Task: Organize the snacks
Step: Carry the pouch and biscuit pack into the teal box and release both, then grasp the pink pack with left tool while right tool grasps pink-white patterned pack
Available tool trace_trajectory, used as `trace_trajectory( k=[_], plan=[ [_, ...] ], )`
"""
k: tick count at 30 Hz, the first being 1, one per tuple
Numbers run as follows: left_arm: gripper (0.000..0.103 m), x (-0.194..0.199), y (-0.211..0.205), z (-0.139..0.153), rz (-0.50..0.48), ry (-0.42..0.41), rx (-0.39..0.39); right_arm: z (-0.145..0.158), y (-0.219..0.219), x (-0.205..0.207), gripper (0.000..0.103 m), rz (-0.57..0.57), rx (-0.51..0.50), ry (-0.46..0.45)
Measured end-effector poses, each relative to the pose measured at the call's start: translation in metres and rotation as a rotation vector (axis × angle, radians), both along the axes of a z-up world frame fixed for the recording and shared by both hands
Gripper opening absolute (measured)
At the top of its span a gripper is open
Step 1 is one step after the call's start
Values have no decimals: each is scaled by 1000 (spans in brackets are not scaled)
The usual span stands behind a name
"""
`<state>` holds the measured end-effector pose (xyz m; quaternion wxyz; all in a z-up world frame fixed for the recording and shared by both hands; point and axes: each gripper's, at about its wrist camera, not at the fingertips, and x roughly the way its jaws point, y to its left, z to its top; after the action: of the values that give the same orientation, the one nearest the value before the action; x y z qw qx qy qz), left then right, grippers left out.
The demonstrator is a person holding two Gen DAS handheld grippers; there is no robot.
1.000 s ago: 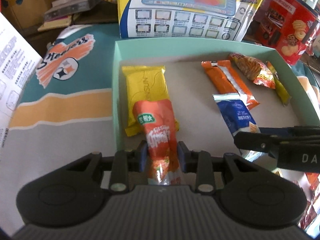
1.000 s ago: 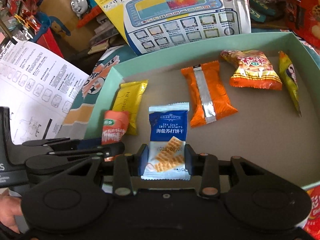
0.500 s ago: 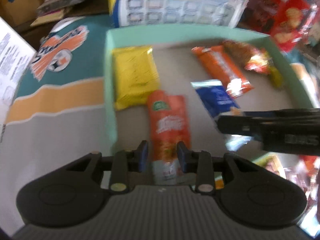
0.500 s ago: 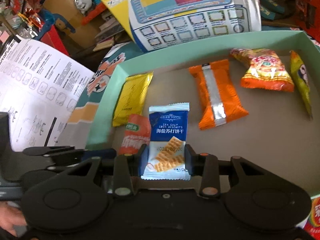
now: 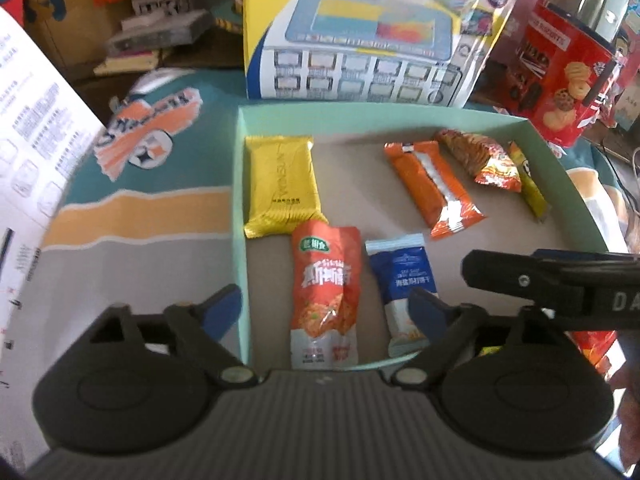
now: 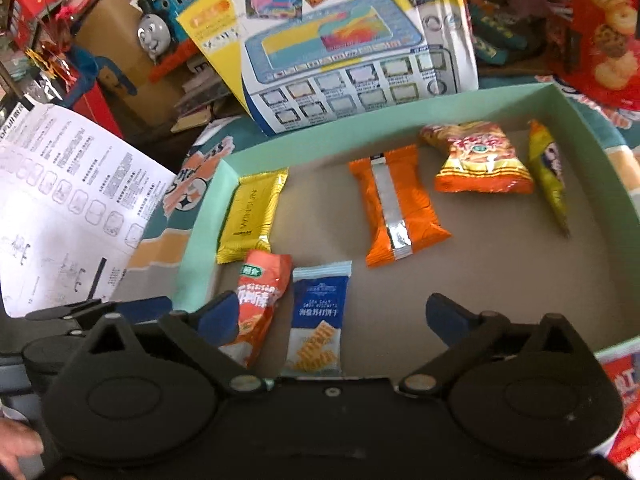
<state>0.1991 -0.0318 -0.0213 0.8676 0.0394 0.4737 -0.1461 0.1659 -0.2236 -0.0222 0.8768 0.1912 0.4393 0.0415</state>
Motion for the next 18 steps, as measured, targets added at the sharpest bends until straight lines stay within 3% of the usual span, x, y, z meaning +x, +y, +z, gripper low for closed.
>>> trace_trajectory(
  k=[9,18],
  plan=[
    [103,-50,0,21,-5,-30,-44,28,-19,-53,103,-29,-12,-52],
    [103,-97,-13,-13,-33,64,-45,17,-40,-109,103,-64,7,-26]
  ],
)
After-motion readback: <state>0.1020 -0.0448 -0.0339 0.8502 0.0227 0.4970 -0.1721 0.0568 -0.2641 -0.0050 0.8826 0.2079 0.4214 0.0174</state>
